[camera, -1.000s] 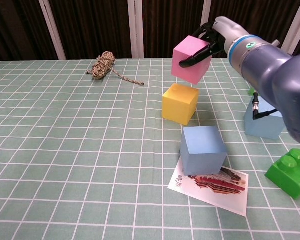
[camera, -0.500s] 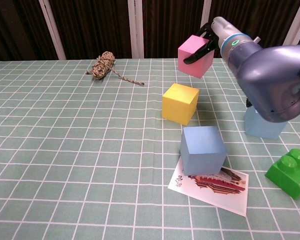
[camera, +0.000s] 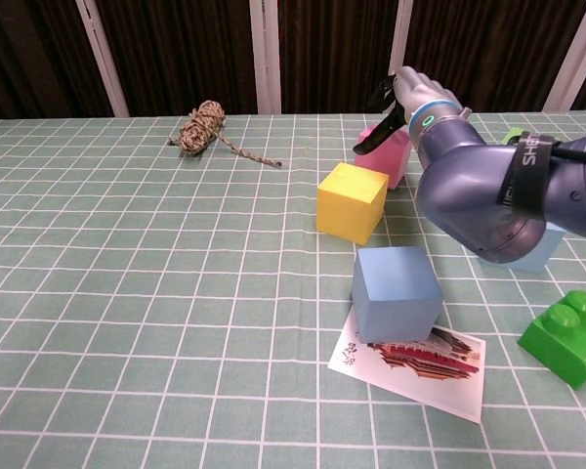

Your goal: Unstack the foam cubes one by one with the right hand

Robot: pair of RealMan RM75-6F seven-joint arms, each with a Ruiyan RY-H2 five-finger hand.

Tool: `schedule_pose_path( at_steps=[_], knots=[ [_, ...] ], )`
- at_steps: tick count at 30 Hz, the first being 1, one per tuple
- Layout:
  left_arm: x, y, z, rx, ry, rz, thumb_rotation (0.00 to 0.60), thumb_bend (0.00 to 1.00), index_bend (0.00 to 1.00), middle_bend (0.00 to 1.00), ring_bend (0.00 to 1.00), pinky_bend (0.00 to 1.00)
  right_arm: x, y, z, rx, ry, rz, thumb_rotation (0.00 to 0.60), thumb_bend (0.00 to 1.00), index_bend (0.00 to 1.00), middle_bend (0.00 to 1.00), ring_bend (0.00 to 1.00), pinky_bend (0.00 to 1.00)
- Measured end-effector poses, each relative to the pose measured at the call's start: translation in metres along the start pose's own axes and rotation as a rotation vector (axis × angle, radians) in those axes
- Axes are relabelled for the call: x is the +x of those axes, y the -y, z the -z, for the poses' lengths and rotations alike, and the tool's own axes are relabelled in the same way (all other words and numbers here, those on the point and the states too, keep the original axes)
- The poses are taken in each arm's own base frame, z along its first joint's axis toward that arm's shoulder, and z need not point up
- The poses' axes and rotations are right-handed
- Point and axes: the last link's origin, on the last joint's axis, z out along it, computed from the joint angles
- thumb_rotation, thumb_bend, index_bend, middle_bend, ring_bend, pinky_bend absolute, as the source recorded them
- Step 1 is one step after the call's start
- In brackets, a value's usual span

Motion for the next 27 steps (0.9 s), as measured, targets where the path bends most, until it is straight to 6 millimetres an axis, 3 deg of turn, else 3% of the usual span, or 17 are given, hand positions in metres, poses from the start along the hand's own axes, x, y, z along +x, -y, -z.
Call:
schedule_pose_path(
  at_steps=[6, 19, 22, 27],
  knots=[
    [0.004, 0.003, 0.001, 0.004, -0.012, 0.014, 0.600, 0.17, 0.21, 0.00, 0.00, 0.00, -0.004, 0.004, -0.001, -0.007, -0.014, 0.038, 0.600, 0.09, 0.26, 0.08, 0.08, 0.09],
    [0.006, 0.004, 0.002, -0.006, -0.013, 0.020, 0.600, 0.17, 0.21, 0.00, 0.00, 0.00, 0.016, 0.015, 0.001, 0.070, -0.089, -0.045, 0.600, 0.09, 0.26, 0.07, 0.08, 0.09],
    [0.005, 0.003, 0.001, -0.010, -0.010, 0.017, 0.600, 0.17, 0.21, 0.00, 0.00, 0.00, 0.024, 0.014, 0.007, 0.100, -0.081, -0.106, 0.600, 0.09, 0.26, 0.07, 0.08, 0.09],
    [0.002, 0.001, 0.001, -0.019, -0.002, 0.006, 0.600, 0.17, 0.21, 0.00, 0.00, 0.00, 0.047, 0.010, 0.035, 0.178, -0.027, -0.202, 0.600, 0.09, 0.25, 0.07, 0.09, 0.09]
  ],
)
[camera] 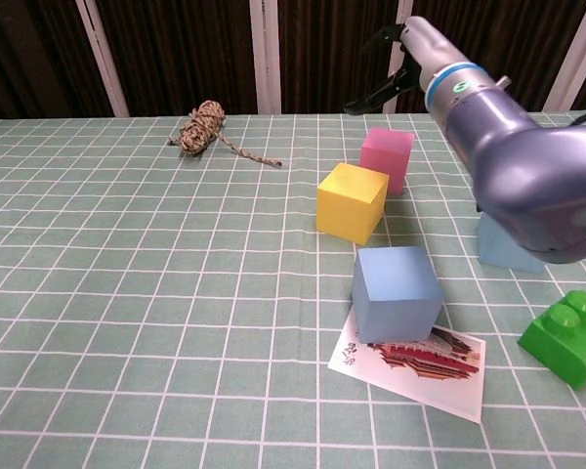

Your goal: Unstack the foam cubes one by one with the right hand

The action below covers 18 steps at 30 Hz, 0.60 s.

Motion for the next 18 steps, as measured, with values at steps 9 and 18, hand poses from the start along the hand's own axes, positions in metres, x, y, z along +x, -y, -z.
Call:
schedule_pose_path(
  at_steps=[9, 18],
  knots=[
    [-0.009, -0.010, 0.004, -0.034, 0.018, -0.032, 0.600, 0.17, 0.20, 0.00, 0.00, 0.00, 0.098, -0.044, 0.086, 0.039, 0.035, 0.054, 0.600, 0.09, 0.22, 0.07, 0.10, 0.09],
    [-0.020, -0.020, 0.007, -0.068, 0.050, -0.062, 0.600, 0.17, 0.20, 0.00, 0.00, 0.00, 0.150, -0.093, 0.173, 0.042, 0.003, 0.222, 0.600, 0.09, 0.22, 0.07, 0.10, 0.08]
  ],
)
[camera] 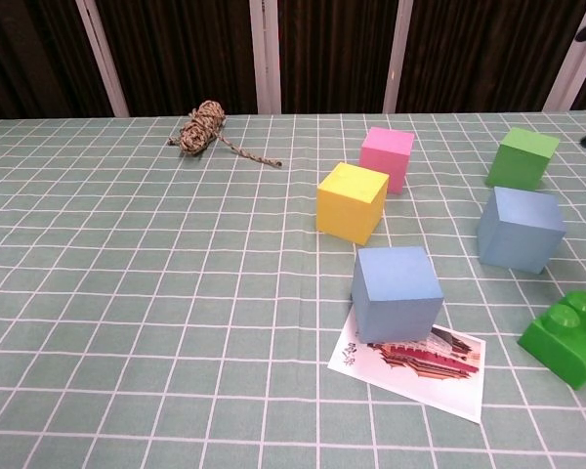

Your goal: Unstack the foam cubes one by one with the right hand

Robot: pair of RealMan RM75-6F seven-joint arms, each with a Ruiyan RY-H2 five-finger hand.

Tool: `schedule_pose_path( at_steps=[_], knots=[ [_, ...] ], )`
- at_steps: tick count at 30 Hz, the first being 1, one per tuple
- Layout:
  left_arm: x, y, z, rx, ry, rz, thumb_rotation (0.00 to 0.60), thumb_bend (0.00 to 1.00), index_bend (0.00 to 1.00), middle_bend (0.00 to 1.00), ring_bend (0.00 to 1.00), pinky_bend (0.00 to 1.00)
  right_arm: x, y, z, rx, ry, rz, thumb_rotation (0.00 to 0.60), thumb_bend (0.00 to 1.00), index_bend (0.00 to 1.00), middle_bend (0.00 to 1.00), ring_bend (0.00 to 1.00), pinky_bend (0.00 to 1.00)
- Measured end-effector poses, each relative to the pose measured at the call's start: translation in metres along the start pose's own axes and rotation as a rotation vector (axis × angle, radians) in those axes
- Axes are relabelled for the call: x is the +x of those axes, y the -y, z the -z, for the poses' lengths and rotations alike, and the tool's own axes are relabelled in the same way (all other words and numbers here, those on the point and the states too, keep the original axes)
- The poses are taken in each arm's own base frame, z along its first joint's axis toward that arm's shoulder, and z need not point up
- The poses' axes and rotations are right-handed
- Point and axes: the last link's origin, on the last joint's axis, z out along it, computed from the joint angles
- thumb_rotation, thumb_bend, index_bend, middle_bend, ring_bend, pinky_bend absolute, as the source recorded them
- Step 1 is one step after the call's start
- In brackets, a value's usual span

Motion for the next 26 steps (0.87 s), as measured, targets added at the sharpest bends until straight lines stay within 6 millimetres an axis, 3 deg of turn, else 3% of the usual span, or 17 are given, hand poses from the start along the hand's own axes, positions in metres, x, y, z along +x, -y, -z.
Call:
schedule_pose_path(
  at_steps=[8, 12, 20, 26],
  knots=[
    [0.000, 0.000, 0.001, -0.007, -0.001, -0.003, 0.600, 0.17, 0.20, 0.00, 0.00, 0.00, 0.007, -0.029, 0.058, 0.003, -0.037, 0.111, 0.600, 0.09, 0.16, 0.07, 0.07, 0.03],
    [-0.002, 0.000, 0.000, -0.012, 0.001, -0.022, 0.600, 0.17, 0.20, 0.00, 0.00, 0.00, 0.012, -0.037, 0.077, 0.017, -0.098, 0.198, 0.600, 0.09, 0.15, 0.07, 0.07, 0.02],
    [-0.007, -0.005, -0.004, -0.046, -0.003, -0.071, 0.600, 0.17, 0.20, 0.00, 0.00, 0.00, 0.015, -0.053, 0.101, 0.001, -0.131, 0.427, 0.600, 0.09, 0.11, 0.07, 0.05, 0.01],
    [-0.006, -0.005, -0.002, -0.048, -0.032, -0.087, 0.600, 0.17, 0.20, 0.00, 0.00, 0.00, 0.018, -0.059, 0.107, -0.027, -0.095, 0.438, 0.600, 0.09, 0.11, 0.07, 0.05, 0.01]
  ],
)
